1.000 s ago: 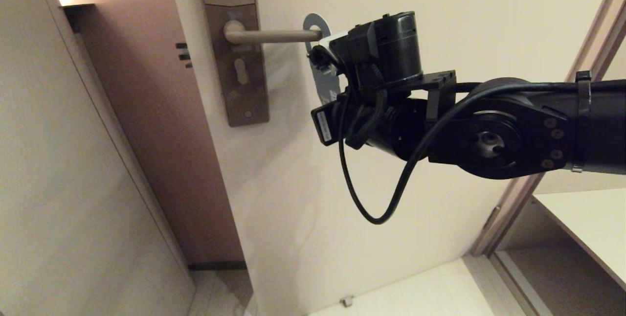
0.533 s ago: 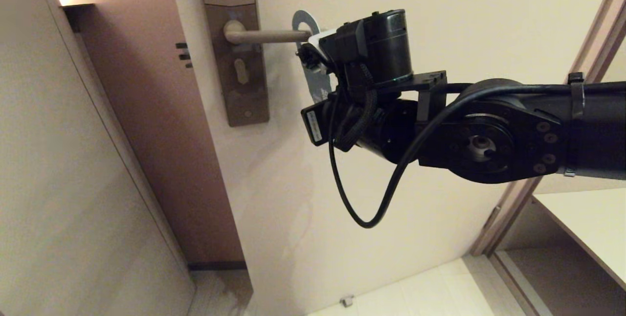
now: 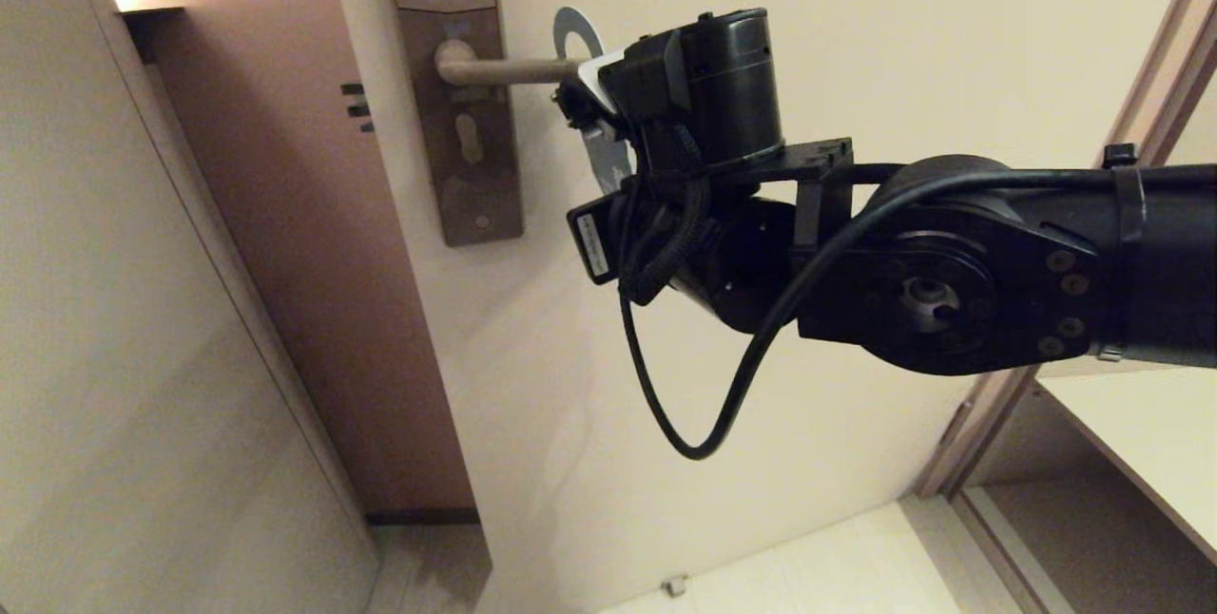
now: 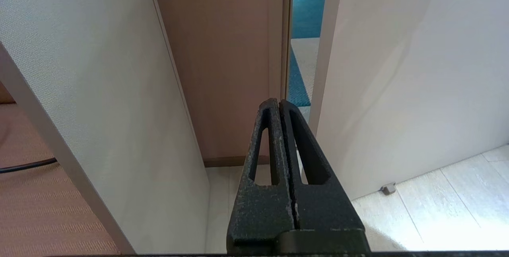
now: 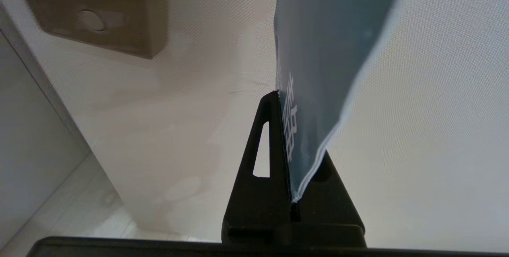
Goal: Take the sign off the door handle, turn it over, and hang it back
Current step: Hang the sign back with the other side facing out
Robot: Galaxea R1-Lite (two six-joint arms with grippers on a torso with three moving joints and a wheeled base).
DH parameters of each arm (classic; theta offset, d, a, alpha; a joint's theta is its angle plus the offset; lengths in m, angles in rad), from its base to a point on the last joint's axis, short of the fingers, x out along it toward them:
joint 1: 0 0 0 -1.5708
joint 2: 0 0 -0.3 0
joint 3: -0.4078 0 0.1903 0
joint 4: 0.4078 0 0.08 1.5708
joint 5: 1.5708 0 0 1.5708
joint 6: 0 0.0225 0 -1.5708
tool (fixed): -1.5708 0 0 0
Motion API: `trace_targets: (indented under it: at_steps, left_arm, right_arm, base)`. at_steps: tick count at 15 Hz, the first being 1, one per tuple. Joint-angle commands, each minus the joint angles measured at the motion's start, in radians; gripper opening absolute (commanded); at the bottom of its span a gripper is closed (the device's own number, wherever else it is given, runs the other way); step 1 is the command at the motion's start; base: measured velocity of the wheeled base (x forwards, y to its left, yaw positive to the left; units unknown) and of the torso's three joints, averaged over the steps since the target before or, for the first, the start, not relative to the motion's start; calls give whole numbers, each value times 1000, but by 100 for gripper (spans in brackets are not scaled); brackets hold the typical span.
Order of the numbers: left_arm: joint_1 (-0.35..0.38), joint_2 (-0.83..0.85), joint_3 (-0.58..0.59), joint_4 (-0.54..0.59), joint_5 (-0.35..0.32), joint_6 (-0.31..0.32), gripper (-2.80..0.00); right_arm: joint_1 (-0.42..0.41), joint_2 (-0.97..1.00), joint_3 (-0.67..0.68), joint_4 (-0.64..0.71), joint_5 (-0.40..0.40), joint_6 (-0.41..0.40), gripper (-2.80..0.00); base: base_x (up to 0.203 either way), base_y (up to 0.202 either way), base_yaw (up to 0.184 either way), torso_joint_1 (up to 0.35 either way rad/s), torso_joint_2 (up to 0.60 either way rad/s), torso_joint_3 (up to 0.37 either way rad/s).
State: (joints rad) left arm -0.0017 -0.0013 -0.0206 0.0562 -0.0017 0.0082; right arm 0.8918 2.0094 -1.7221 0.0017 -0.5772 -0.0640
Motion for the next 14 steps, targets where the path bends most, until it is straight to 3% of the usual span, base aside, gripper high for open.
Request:
trace_targets:
  at_steps: [1,14]
  left_arm:
    - [0,1,0,1,0,0,-280]
    - [0,1,1,1,0,0,-280]
  right_arm:
    - [14,-6,0,0,-11,0,-280]
    - [124,10,0,4,-150,93,-280]
  base:
    - [0,0,0,0,0,0]
    - [0,0,0,0,0,0]
